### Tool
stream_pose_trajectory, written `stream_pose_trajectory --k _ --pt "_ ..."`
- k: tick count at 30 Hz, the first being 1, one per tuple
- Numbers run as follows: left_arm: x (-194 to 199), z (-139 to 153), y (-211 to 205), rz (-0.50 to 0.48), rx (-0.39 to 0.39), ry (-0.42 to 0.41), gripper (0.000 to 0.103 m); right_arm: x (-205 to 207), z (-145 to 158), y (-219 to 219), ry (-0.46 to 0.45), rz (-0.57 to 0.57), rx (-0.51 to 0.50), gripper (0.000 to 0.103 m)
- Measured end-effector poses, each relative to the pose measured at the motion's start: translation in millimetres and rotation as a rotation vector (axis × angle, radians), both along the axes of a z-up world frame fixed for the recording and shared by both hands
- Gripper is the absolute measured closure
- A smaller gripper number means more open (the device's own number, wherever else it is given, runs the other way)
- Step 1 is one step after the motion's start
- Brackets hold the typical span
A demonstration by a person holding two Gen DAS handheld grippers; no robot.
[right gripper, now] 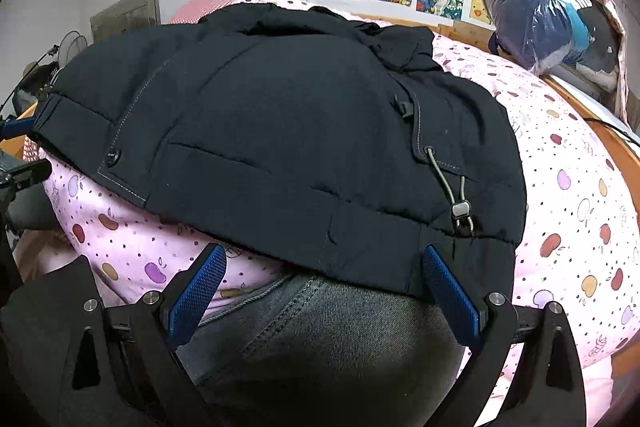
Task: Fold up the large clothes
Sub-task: 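Grasp the folded jacket edge with both grippers and lift it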
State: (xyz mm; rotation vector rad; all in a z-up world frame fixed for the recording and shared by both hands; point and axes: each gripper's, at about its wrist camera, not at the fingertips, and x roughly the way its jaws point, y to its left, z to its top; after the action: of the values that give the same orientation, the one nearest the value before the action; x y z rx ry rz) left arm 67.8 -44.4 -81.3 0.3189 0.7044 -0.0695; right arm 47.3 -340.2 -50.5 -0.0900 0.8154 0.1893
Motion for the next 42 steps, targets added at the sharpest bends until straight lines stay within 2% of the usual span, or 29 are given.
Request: stream_pose_trajectory --k 14,24,31,34,36,39,42 --pt "4.1 -17.1 -4.6 0.012 0.087 0.015 0.0 2.9 -7.2 -0.8 0.026 -0.004 -0.014 0.007" --pt "13.9 -26.1 -7.6 0.026 0.13 0.036 0.0 8.7 -10.0 3.7 0.036 0.001 -0.064 0.007" --pt "16.6 -29.1 -15.5 0.051 0.183 0.008 0.0 8.3 -8.6 5.5 0.027 0.0 -0.082 0.007" --pt "14.9 -26.2 -16.5 0.069 0.206 -0.034 0.01 6.7 -7.4 2.3 0.018 -0.008 -0.065 0.007" --pt "11.2 -22.0 -17.5 0.06 0.225 -0.092 0.025 6.5 -6.6 -0.3 0.015 -0.017 -0.056 0.007" --pt "6.3 -16.2 -23.4 0.006 0.31 -0.2 0.038 5.6 -6.7 -4.0 0.012 -0.017 -0.041 0.007" --pt "6.2 -17.0 -25.5 -0.024 0.354 -0.234 0.047 5.9 -8.1 -5.2 0.013 -0.01 -0.033 0.007"
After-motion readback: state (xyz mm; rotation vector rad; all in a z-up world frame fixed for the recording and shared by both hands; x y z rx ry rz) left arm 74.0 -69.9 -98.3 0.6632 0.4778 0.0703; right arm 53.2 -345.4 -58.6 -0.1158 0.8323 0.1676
